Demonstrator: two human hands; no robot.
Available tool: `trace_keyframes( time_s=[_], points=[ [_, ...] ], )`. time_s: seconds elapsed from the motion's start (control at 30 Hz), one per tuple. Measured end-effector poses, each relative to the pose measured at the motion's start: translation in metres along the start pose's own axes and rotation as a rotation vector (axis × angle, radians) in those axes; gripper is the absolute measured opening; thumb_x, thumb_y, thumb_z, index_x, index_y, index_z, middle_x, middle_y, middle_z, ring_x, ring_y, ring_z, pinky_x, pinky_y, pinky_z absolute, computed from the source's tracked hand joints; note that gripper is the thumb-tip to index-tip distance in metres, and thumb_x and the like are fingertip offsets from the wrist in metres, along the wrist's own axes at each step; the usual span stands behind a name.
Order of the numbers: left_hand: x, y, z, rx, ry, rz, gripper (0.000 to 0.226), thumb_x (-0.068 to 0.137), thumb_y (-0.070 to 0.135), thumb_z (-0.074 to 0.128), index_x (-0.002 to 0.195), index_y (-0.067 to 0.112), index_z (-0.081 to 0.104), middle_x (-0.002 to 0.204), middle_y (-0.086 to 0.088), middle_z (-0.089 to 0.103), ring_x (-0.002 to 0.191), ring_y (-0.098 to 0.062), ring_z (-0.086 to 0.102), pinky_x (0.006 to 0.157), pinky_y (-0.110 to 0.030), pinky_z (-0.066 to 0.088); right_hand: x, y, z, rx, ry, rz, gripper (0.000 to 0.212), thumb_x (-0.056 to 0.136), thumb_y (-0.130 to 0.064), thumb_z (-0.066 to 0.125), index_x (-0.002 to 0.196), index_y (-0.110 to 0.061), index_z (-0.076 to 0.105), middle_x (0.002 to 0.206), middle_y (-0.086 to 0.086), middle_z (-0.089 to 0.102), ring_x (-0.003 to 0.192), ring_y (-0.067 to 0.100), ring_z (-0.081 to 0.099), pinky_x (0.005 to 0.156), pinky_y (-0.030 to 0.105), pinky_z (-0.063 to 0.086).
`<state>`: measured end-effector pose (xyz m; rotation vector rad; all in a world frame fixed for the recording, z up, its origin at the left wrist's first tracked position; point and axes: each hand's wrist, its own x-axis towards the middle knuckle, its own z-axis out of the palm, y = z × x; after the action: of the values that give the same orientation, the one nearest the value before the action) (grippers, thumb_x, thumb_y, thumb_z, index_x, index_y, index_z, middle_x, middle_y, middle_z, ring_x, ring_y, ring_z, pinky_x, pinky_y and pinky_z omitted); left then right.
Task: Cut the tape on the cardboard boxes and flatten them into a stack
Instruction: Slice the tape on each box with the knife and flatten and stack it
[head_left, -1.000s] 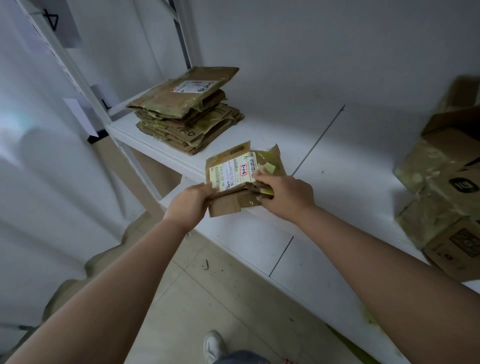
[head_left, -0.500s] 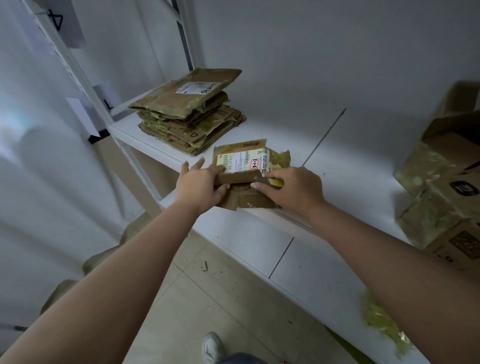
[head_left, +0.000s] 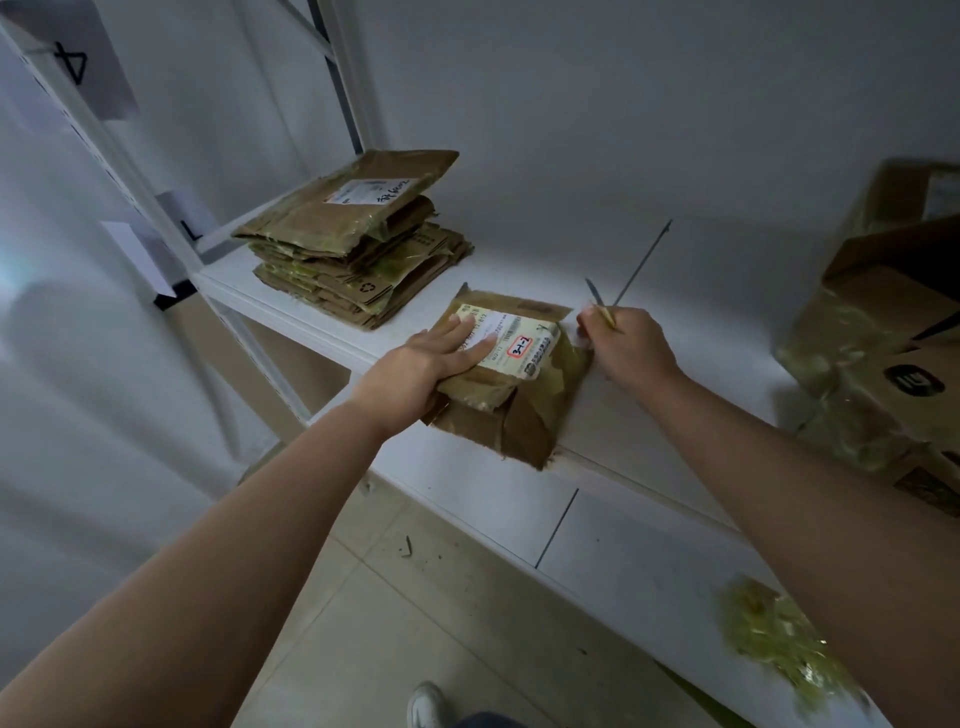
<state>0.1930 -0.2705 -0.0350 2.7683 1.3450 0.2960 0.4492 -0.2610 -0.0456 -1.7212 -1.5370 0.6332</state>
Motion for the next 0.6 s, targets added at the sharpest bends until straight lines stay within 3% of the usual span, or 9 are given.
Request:
trace_keyframes(
  time_s=[0.07,0.13,0.23,0.27,0.33,0.4,0.43,0.53,0.6],
  points=[
    [-0.001,-0.005,0.003,-0.022,0.038,0.079,0.072,0.089,-0.002,0.059,0.147,0.026,0.026,0.155,-0.011,0.028,0.145,-0.031,0.022,0.115,-0.049,0.026,0.001,-0.004,0.001,0.113,-0.088,0.046,0.056,0.096,-0.052,0.039,0.070,-0.010,0.063,0.073,0.008,0.063,0.074,0.030,0.062,0.069,0.039,0.049],
    [-0.002,-0.008,0.006,-0.032,0.066,0.121,0.073,0.088,-0.004,0.060,0.146,0.025,0.026,0.154,-0.012,0.030,0.143,-0.034,0.025,0.114,-0.053,0.024,0.001,-0.010,-0.001,0.189,-0.186,0.096,0.059,0.094,-0.057,0.039,0.062,-0.012,0.057,0.060,0.001,0.054,0.058,0.019,0.055,0.055,0.027,0.040],
    [-0.005,-0.015,0.009,-0.025,0.080,0.142,0.075,0.088,-0.005,0.059,0.147,0.025,0.025,0.155,-0.009,0.025,0.144,-0.032,0.020,0.113,-0.053,0.018,0.005,-0.010,-0.002,0.217,-0.322,0.136,0.064,0.090,-0.065,0.038,0.077,-0.011,0.068,0.062,-0.002,0.058,0.042,0.001,0.050,0.042,0.014,0.033],
    [-0.006,-0.018,0.010,-0.023,0.076,0.143,0.074,0.089,-0.004,0.058,0.148,0.026,0.025,0.155,-0.006,0.023,0.145,-0.030,0.017,0.113,-0.052,0.018,0.007,-0.009,-0.001,0.218,-0.367,0.136,0.069,0.088,-0.069,0.037,0.084,-0.010,0.071,0.067,0.001,0.063,0.043,0.000,0.054,0.044,0.013,0.035],
    [-0.007,-0.023,0.009,-0.022,0.071,0.156,0.073,0.092,0.000,0.056,0.149,0.030,0.023,0.157,-0.004,0.020,0.146,-0.028,0.013,0.114,-0.052,0.018,0.012,-0.010,0.004,0.217,-0.427,0.138,0.074,0.083,-0.076,0.034,0.091,-0.014,0.074,0.089,0.007,0.072,0.072,0.013,0.068,0.064,0.021,0.045],
    [-0.008,-0.024,0.008,-0.029,0.082,0.175,0.072,0.092,0.001,0.056,0.150,0.031,0.024,0.159,-0.005,0.018,0.147,-0.029,0.012,0.115,-0.050,0.019,0.015,-0.012,0.008,0.238,-0.466,0.172,0.072,0.081,-0.078,0.032,0.093,-0.020,0.073,0.099,0.003,0.072,0.091,0.021,0.067,0.083,0.031,0.048],
    [-0.009,-0.024,0.008,-0.032,0.091,0.180,0.072,0.092,0.000,0.058,0.150,0.030,0.026,0.159,-0.006,0.017,0.147,-0.029,0.012,0.116,-0.049,0.020,0.015,-0.013,0.009,0.254,-0.499,0.177,0.070,0.082,-0.078,0.031,0.092,-0.022,0.071,0.095,0.000,0.071,0.087,0.016,0.067,0.082,0.030,0.050],
    [-0.013,-0.026,0.010,-0.022,0.082,0.173,0.078,0.089,-0.001,0.062,0.150,0.031,0.025,0.160,-0.006,0.014,0.148,-0.029,0.010,0.115,-0.050,0.019,0.014,-0.011,0.009,0.293,-0.629,0.178,0.060,0.091,-0.068,0.024,0.084,-0.023,0.063,0.055,-0.016,0.061,0.040,-0.005,0.052,0.044,0.011,0.039],
    [-0.016,-0.029,0.012,-0.010,0.060,0.157,0.082,0.088,-0.002,0.062,0.149,0.034,0.021,0.159,-0.004,0.016,0.148,-0.029,0.009,0.115,-0.052,0.017,0.010,-0.012,0.011,0.279,-0.654,0.196,0.059,0.093,-0.066,0.022,0.083,-0.023,0.061,0.044,-0.018,0.055,0.033,-0.006,0.046,0.042,0.013,0.034]
  ],
)
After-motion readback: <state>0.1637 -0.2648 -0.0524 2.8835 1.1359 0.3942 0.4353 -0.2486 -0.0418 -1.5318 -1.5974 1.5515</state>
